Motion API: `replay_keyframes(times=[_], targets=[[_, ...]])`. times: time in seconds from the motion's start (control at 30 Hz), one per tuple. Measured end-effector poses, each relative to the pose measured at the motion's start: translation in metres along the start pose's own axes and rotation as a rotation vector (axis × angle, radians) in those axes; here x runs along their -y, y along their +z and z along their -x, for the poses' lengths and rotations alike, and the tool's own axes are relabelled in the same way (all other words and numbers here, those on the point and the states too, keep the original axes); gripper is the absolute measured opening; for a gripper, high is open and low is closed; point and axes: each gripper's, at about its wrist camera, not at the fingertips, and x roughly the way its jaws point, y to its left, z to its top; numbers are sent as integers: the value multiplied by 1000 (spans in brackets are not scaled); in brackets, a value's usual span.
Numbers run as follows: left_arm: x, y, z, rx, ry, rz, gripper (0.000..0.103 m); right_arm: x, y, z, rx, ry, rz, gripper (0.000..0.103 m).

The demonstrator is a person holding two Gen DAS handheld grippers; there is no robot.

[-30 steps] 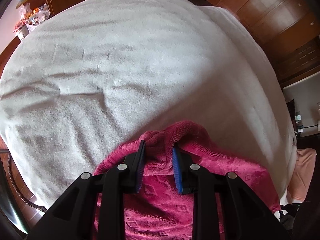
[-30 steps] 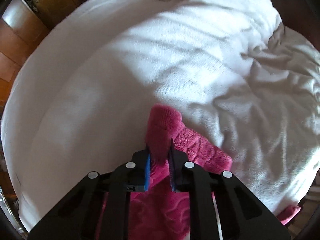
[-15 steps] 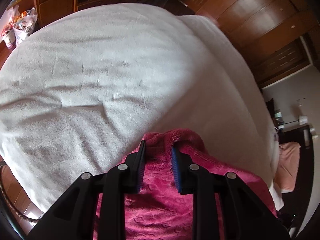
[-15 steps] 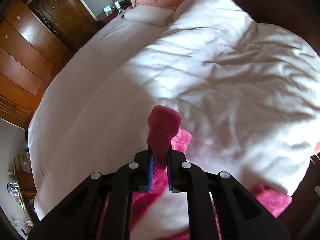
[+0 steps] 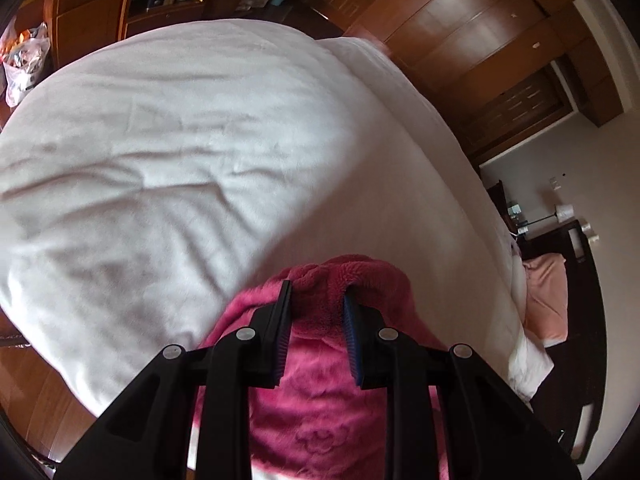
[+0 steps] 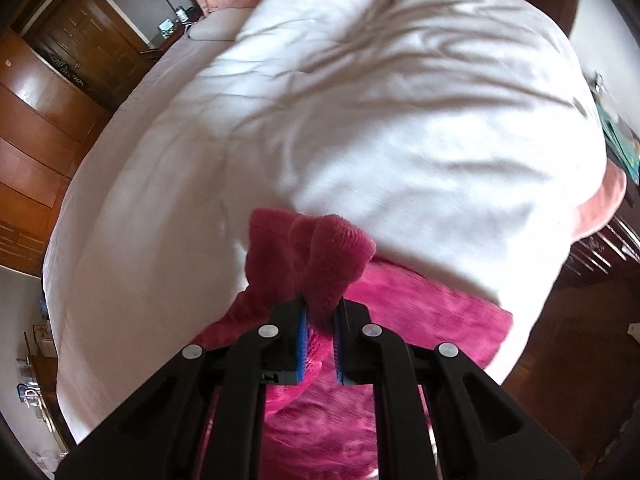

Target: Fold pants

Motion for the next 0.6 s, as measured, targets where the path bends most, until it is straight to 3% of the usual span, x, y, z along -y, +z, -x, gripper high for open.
replay_keyframes(times=[0.33, 0.5, 0.6], targets=[[-42, -67, 42, -6, 115, 20, 18, 83, -24, 17, 8, -7, 16, 9], [-63, -94, 48, -15, 184, 90, 18, 108, -44, -1, -42, -49, 63, 9], [-64, -118, 44, -28, 182, 116, 19, 113, -55, -15, -61, -58, 95, 9]])
